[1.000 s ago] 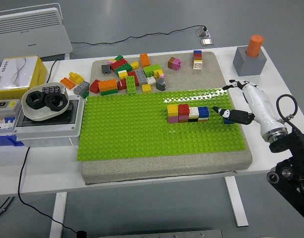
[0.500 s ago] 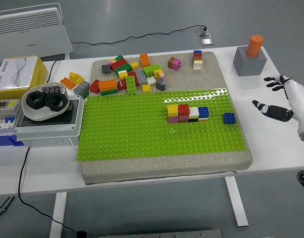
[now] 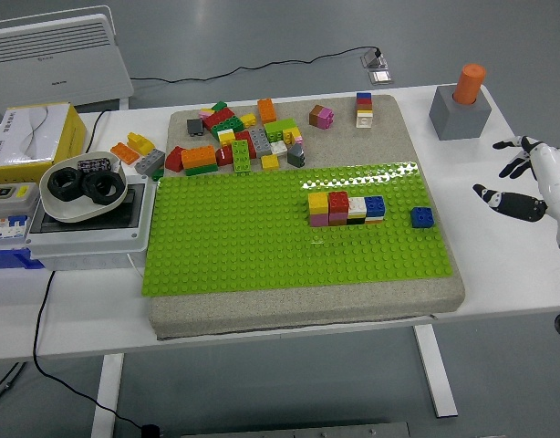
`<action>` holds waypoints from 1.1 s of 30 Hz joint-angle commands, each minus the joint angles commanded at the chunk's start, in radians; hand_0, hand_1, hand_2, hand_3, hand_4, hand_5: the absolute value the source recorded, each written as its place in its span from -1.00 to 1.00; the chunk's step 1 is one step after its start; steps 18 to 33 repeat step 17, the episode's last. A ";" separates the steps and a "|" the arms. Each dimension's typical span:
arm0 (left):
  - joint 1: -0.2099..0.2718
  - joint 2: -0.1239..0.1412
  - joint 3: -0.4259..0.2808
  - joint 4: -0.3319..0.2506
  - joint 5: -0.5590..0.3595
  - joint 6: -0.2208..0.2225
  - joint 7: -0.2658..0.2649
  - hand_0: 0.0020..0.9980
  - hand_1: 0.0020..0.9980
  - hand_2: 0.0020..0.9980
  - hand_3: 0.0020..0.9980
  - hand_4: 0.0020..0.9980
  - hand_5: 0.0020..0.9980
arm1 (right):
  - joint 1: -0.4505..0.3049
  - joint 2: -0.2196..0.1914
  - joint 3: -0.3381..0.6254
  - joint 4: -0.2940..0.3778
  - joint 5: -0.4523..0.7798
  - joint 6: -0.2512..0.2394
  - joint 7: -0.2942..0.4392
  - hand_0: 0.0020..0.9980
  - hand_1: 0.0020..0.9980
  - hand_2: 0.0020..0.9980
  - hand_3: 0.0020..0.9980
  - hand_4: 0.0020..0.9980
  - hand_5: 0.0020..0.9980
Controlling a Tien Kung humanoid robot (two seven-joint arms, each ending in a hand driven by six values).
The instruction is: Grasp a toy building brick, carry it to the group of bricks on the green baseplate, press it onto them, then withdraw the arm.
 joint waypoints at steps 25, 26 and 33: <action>-0.004 -0.006 -0.004 0.000 0.011 -0.013 0.006 0.45 0.21 0.10 0.22 0.26 0.12 | 0.161 0.022 -0.159 -0.063 -0.219 0.304 -0.196 0.75 0.63 0.65 0.34 0.70 -0.62; -0.004 -0.006 -0.004 0.000 0.011 -0.013 0.006 0.45 0.21 0.10 0.22 0.26 0.12 | 0.161 0.022 -0.159 -0.063 -0.219 0.304 -0.196 0.75 0.63 0.65 0.34 0.70 -0.62; -0.004 -0.006 -0.004 0.000 0.011 -0.013 0.006 0.45 0.21 0.10 0.22 0.26 0.12 | 0.161 0.022 -0.159 -0.063 -0.219 0.304 -0.196 0.75 0.63 0.65 0.34 0.70 -0.62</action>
